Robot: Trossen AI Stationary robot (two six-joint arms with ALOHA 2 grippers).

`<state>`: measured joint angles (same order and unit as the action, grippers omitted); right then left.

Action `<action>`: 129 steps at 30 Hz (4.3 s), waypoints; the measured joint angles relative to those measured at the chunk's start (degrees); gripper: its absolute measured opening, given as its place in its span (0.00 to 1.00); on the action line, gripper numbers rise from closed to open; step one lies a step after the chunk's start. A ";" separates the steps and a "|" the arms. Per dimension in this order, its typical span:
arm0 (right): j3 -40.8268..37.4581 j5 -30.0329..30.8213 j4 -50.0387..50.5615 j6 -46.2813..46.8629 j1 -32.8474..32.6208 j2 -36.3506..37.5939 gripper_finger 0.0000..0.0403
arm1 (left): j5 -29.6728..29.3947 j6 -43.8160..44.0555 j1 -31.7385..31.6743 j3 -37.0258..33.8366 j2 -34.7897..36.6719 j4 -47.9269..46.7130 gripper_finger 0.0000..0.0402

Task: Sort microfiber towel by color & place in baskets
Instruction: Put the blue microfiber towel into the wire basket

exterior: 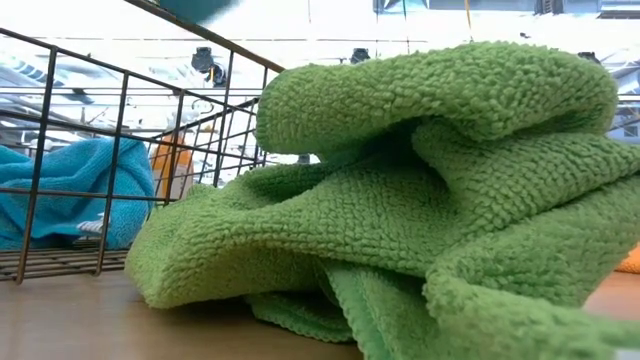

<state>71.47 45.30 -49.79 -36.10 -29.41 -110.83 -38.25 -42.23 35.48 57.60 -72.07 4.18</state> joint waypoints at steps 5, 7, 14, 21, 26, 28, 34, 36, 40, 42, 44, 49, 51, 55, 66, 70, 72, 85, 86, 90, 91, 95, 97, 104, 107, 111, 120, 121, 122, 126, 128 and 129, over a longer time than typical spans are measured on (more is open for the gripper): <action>0.29 1.50 -0.30 0.66 -0.27 0.67 0.76 | -0.55 -1.59 0.20 -0.31 -0.23 1.10 0.06; 0.26 2.38 -0.71 -0.18 -0.33 0.60 0.76 | -0.57 -1.64 0.48 -0.28 0.01 2.09 0.06; 0.23 2.31 -0.93 -2.61 -0.33 0.57 0.76 | 0.17 -0.73 0.52 -0.37 -0.15 1.12 0.06; 0.23 3.03 1.00 -5.66 -1.81 0.53 0.76 | -3.30 -2.47 0.50 -0.44 -0.11 1.07 0.06; 0.25 8.15 0.78 -11.25 -4.12 0.55 0.76 | -11.14 -5.80 0.57 -0.50 0.43 0.91 0.06; 0.25 11.87 0.82 -11.45 -4.85 0.55 0.76 | -12.28 -6.17 0.48 -0.50 1.03 1.10 0.06; 0.25 17.38 3.17 -3.60 -5.23 0.57 0.76 | -12.94 -6.22 0.96 -0.50 2.84 3.22 0.06; 0.25 17.08 6.19 -0.52 -5.13 0.57 0.75 | -13.06 -6.22 1.03 -0.50 3.37 3.24 0.06; 0.25 14.31 12.41 4.22 -4.38 0.57 0.71 | -13.06 -6.31 1.42 -0.55 3.94 3.34 0.06; 0.25 11.40 14.71 7.53 -3.42 0.59 0.68 | -13.06 -6.61 1.46 -0.55 3.98 4.97 0.06; 0.25 7.09 15.83 10.74 -2.36 0.59 0.66 | -13.06 -6.62 1.43 -0.55 4.00 5.58 0.06; 0.27 -1.65 15.88 13.09 -0.45 0.59 0.60 | -13.06 -5.07 1.31 -0.55 3.96 6.09 0.06; 0.27 -3.58 15.88 11.14 -0.11 0.59 0.59 | -13.06 -3.86 1.25 -0.55 3.94 5.79 0.06; 0.27 -3.61 15.79 3.28 -0.18 0.64 0.55 | -13.06 -3.09 1.25 -0.55 3.91 5.66 0.06; 0.36 13.16 19.42 -30.04 -3.56 0.70 0.55 | -13.03 -1.54 0.93 -0.55 3.89 2.55 0.06; 0.36 17.10 19.53 -43.10 -3.18 0.70 0.59 | -12.81 -1.52 0.20 -0.55 3.89 2.55 0.06; 0.36 17.22 19.67 -47.99 -2.66 0.70 0.61 | -12.83 -1.58 -0.14 -0.55 3.89 2.54 0.06; 0.36 15.99 21.00 -64.47 -1.73 0.70 0.73 | -12.75 -9.47 -5.38 -0.57 5.98 0.64 0.06; 0.36 16.07 21.28 -65.51 -1.51 0.70 0.74 | -12.10 -9.45 -5.88 -0.55 6.26 0.16 0.06; 0.36 16.07 21.73 -68.70 -0.46 0.70 0.78 | -9.83 -8.91 -7.92 -0.57 7.35 -2.71 0.06; 0.36 16.09 22.10 -69.81 -0.12 0.70 0.78 | -9.38 -8.32 -8.36 -0.57 7.46 -3.27 0.06; 0.34 16.14 24.81 -74.42 1.31 0.70 0.78 | -7.68 -7.74 -9.21 -0.57 7.50 -4.32 0.06; 0.34 16.17 26.43 -74.57 2.21 0.70 0.78 | -7.63 -8.17 -9.22 -0.57 7.52 -4.79 0.06; 0.34 16.15 27.90 -74.90 3.25 0.68 0.78 | -9.49 -10.03 -9.28 -0.59 9.56 -8.47 0.06; 0.34 15.74 27.75 -76.04 3.19 0.68 0.78 | -9.47 -9.30 -9.26 -0.61 10.62 -11.93 0.06; 0.34 15.36 27.86 -78.00 3.26 0.68 0.78 | -9.19 -8.00 -9.26 -0.59 12.22 -14.03 0.06; 0.34 14.49 27.49 -82.02 3.96 0.68 0.78 | 1.27 -2.14 -9.18 -0.59 12.49 -17.16 0.06; 0.34 14.35 27.17 -82.31 4.09 0.68 0.78 | 1.81 -1.45 -9.32 -0.59 12.35 -17.17 0.06; 0.34 14.35 26.75 -82.79 4.31 0.68 0.78 | 2.20 -0.53 -9.47 -0.59 12.19 -17.17 0.06; 0.34 12.28 24.51 -84.32 4.80 0.68 0.78 | 4.49 2.65 -10.16 -0.59 11.82 -17.18 0.06; 0.34 10.23 23.31 -85.69 5.01 0.66 0.78 | 5.58 4.56 -10.73 -0.59 11.51 -16.80 0.06; 0.34 9.49 22.32 -86.19 5.01 0.66 0.78 | 5.66 5.58 -11.03 -0.59 11.37 -16.58 0.06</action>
<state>71.81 54.79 -27.47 -122.29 -24.40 -110.17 -32.60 -36.65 24.45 57.01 -60.71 -12.41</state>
